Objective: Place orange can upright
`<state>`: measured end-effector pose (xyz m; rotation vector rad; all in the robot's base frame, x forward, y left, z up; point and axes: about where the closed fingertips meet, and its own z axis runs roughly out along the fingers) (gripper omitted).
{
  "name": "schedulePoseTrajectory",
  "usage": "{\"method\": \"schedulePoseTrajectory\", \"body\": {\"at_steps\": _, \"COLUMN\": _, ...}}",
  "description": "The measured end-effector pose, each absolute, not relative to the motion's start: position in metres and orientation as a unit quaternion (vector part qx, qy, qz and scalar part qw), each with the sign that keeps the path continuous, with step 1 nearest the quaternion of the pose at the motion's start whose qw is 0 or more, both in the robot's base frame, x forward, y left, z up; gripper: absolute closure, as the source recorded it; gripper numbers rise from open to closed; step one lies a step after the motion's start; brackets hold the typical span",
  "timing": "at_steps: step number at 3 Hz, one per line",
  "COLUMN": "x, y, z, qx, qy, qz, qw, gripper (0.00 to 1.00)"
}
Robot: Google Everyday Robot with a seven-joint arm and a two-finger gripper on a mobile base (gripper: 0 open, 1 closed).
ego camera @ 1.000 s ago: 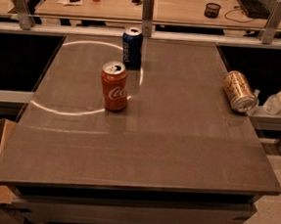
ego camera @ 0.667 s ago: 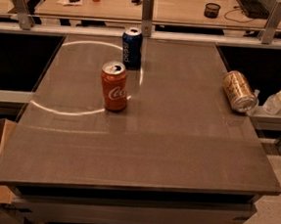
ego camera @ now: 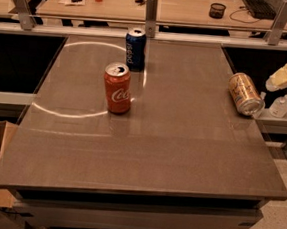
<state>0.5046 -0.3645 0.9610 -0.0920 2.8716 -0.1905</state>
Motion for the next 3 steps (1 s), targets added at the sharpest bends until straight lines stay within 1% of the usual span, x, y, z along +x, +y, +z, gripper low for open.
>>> {"method": "schedulePoseTrajectory", "body": {"at_steps": 2, "x": 0.567, "y": -0.316, "z": 0.952, "qx": -0.031, "qy": 0.988, "qz": -0.054, "qw": 0.142, "gripper": 0.0}}
{"method": "schedulePoseTrajectory", "body": {"at_steps": 3, "x": 0.601, "y": -0.302, "z": 0.935, "qx": -0.026, "qy": 0.989, "qz": -0.055, "qw": 0.135, "gripper": 0.0}}
